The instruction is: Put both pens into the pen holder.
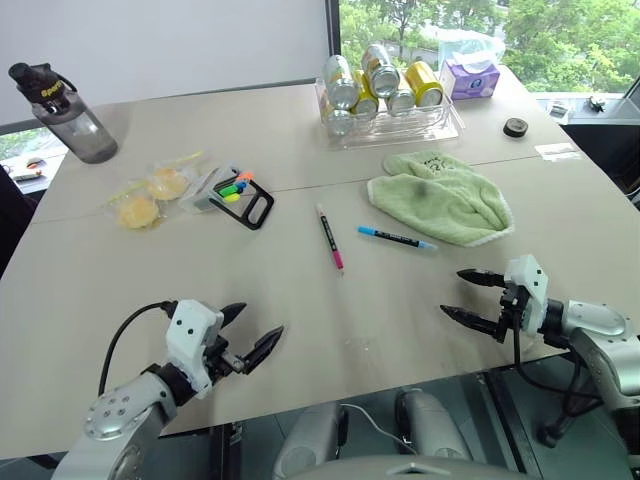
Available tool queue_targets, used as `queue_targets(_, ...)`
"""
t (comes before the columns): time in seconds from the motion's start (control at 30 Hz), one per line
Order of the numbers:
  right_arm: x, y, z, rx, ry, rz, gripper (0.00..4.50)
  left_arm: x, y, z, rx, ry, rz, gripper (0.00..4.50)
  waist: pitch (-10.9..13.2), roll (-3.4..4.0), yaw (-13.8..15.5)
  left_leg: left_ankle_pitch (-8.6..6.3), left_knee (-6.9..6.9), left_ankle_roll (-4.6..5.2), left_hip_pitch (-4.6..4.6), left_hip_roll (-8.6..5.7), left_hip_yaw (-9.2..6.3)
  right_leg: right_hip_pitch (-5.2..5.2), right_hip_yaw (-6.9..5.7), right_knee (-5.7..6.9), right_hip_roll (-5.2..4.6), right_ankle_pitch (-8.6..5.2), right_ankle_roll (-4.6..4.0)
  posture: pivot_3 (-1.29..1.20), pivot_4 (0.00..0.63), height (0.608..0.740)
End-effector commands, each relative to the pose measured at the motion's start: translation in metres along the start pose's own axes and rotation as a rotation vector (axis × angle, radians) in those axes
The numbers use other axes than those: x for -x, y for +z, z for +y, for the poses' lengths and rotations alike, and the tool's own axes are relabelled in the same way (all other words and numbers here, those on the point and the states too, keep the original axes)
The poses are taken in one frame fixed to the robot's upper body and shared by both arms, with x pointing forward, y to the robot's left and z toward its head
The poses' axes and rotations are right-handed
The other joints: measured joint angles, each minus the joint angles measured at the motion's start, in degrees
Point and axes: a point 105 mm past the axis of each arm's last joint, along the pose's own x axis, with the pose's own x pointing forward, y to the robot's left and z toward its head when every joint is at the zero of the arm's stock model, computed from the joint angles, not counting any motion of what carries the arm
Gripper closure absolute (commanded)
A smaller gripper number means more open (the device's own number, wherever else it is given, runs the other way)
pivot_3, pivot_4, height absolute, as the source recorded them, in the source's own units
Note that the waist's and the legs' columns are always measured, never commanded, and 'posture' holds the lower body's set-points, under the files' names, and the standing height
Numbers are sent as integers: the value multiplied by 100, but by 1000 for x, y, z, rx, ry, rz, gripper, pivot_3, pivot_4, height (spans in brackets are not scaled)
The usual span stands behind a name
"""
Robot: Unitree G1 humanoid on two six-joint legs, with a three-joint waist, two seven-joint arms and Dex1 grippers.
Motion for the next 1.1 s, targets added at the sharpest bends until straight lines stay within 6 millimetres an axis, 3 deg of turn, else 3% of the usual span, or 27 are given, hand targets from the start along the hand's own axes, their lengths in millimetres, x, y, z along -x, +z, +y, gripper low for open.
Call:
queue_targets(0.03, 1, 15, -2, 44, -11, -50, 125, 1, 5, 1, -26, -11, -7, 0, 0, 0, 0, 0, 0, 0, 0, 0, 0, 0, 0, 0, 0, 0, 0, 0, 150, 739)
queue_targets(0.83, -5, 18, -11, 72, 2, -47, 125, 0, 4, 3, -39, -7, -14, 0, 0, 0, -2, 0, -3, 0, 0, 0, 0, 0, 0, -1, 0, 0, 0, 0, 150, 739)
queue_targets(1.1, -7, 49, -30, 34, -16, -106, 125, -2, 39, 14, -79, 8, -99, 0, 2, 2, 1, 1, -3, -1, 1, 0, -2, 0, -3, 0, 1, 1, -1, 0, 150, 739)
